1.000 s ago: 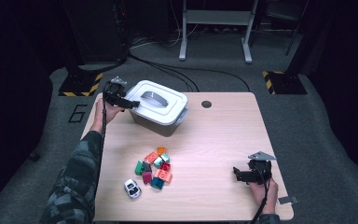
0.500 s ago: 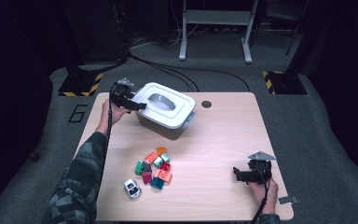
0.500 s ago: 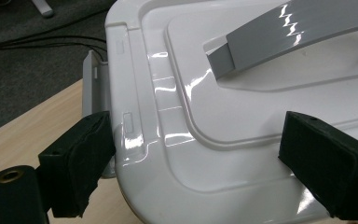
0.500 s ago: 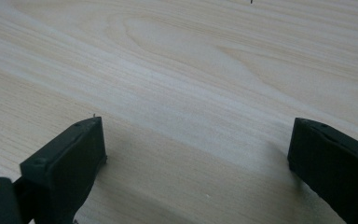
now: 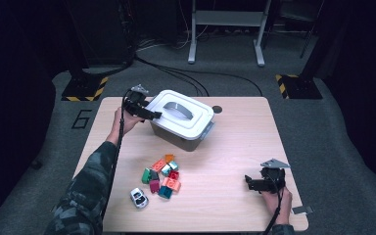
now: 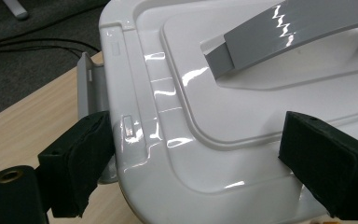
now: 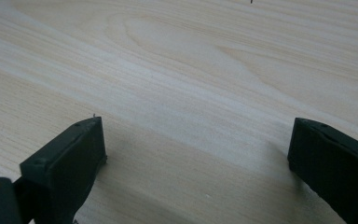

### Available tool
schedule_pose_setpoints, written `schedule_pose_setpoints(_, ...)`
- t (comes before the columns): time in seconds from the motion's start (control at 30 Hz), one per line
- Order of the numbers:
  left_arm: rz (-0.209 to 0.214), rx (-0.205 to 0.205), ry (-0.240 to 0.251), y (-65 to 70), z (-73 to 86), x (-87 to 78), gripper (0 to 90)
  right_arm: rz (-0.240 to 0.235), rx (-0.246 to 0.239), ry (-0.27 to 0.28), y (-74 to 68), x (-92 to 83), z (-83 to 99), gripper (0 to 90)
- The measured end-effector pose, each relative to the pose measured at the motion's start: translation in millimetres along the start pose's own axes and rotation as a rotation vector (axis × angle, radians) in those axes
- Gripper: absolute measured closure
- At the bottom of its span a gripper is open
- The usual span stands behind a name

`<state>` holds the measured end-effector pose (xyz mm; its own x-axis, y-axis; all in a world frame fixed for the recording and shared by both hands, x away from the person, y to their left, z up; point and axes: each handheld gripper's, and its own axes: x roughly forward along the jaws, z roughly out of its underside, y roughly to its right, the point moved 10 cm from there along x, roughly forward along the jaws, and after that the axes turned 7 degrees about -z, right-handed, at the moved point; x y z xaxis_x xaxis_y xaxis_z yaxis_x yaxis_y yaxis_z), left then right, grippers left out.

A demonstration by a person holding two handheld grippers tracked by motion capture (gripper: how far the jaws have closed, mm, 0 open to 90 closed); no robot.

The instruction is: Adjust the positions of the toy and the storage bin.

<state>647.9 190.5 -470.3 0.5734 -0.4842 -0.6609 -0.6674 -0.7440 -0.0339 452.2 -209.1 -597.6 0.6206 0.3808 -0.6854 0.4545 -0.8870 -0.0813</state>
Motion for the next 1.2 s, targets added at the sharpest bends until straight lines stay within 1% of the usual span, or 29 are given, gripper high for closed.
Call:
schedule_pose_setpoints(0.03,0.000,0.000,0.000,0.0,0.0,0.0,10.1,0.000,0.000,0.000,0.0,0.0,0.0,3.3)
schedule_pose_setpoints(0.07,0.005,0.011,-0.002,3.1,-0.7,0.3,10.1,0.002,0.000,0.004,0.1,0.2,-0.3,3.3)
schedule_pose_setpoints(0.2,-0.009,0.016,0.003,4.9,-1.9,-1.6,10.0,0.000,0.000,0.000,0.0,0.0,0.0,3.3)
schedule_pose_setpoints(0.23,-0.007,0.006,0.005,4.6,-2.1,-3.1,10.0,0.000,0.000,0.000,0.1,0.0,0.0,3.3)
schedule_pose_setpoints(0.27,-0.021,-0.012,0.016,1.8,-1.6,-8.1,6.2,0.000,-0.001,0.000,0.1,0.1,-0.1,3.2)
schedule_pose_setpoints(0.3,-0.022,-0.022,0.023,0.5,-0.7,-11.4,5.1,-0.001,-0.001,0.000,0.1,0.1,-0.1,3.2)
schedule_pose_setpoints(0.33,-0.022,-0.022,0.023,0.5,-0.7,-11.4,4.0,-0.001,-0.001,0.000,0.1,0.1,-0.1,3.2)
schedule_pose_setpoints(0.43,-0.043,-0.036,0.043,-5.7,9.0,-28.2,2.8,-0.001,-0.002,0.001,0.0,0.2,-0.2,3.2)
schedule_pose_setpoints(0.47,-0.043,-0.036,0.043,-5.7,9.0,-28.2,2.7,-0.001,-0.002,0.001,0.0,0.2,-0.2,3.2)
schedule_pose_setpoints(0.5,-0.051,-0.052,0.055,-8.1,17.7,-36.6,2.4,-0.001,0.002,-0.001,-0.3,0.1,0.0,3.2)
schedule_pose_setpoints(0.53,-0.055,-0.052,0.052,-9.8,23.9,-40.5,2.5,-0.001,0.002,-0.001,-0.2,0.2,0.0,3.2)
schedule_pose_setpoints(0.6,-0.070,-0.071,0.061,-12.2,36.1,-45.6,2.0,0.001,-0.003,0.003,0.4,0.4,-0.4,3.2)
schedule_pose_setpoints(0.63,-0.076,-0.078,0.056,-13.6,43.8,-47.7,2.1,0.001,-0.003,0.003,0.4,0.4,-0.4,3.2)
schedule_pose_setpoints(0.67,-0.076,-0.078,0.056,-13.6,43.8,-47.7,1.8,0.001,-0.003,0.003,0.4,0.4,-0.4,3.2)
schedule_pose_setpoints(0.73,-0.084,-0.092,0.051,-16.0,59.5,-50.1,1.5,0.000,-0.004,0.002,0.4,0.5,-0.4,3.1)
schedule_pose_setpoints(0.77,-0.085,-0.107,0.039,-16.7,76.0,-51.5,1.2,0.002,-0.005,0.001,0.7,0.5,-0.4,3.1)
schedule_pose_setpoints(0.83,-0.077,-0.116,0.024,-14.3,93.6,-51.4,1.3,0.000,-0.005,0.001,0.5,0.5,-0.4,3.0)
schedule_pose_setpoints(0.87,-0.077,-0.116,0.024,-14.3,93.6,-51.4,1.3,0.000,-0.005,0.001,0.5,0.5,-0.4,3.0)
schedule_pose_setpoints(0.9,-0.077,-0.113,0.013,-13.0,104.8,-50.0,1.3,0.000,-0.005,0.001,0.4,0.6,-0.5,3.0)
schedule_pose_setpoints(0.93,-0.076,-0.119,0.007,-11.3,113.6,-48.5,1.7,-0.001,-0.004,0.001,0.3,0.8,-0.7,2.9)
schedule_pose_setpoints(0.97,-0.078,-0.122,-0.005,-9.5,128.6,-45.9,2.3,-0.001,0.003,0.004,-0.3,1.1,-1.1,2.9)
schedule_pose_setpoints(1.0,-0.078,-0.122,-0.005,-9.5,128.6,-45.9,2.7,-0.001,0.003,0.004,-0.3,1.1,-1.1,2.9)
schedule_pose_setpoints(1.07,-0.074,-0.134,-0.031,-7.6,152.2,-40.0,3.8,-0.004,0.001,0.004,-0.6,1.4,-1.2,2.9)
schedule_pose_setpoints(1.17,-0.113,-0.125,-0.030,-8.7,170.0,-35.8,5.0,-0.004,0.002,0.005,-0.6,1.5,-1.4,2.8)
schedule_pose_setpoints(1.2,-0.113,-0.125,-0.030,-8.7,170.0,-35.8,5.1,-0.003,0.001,0.005,-0.6,1.5,-1.4,2.8)
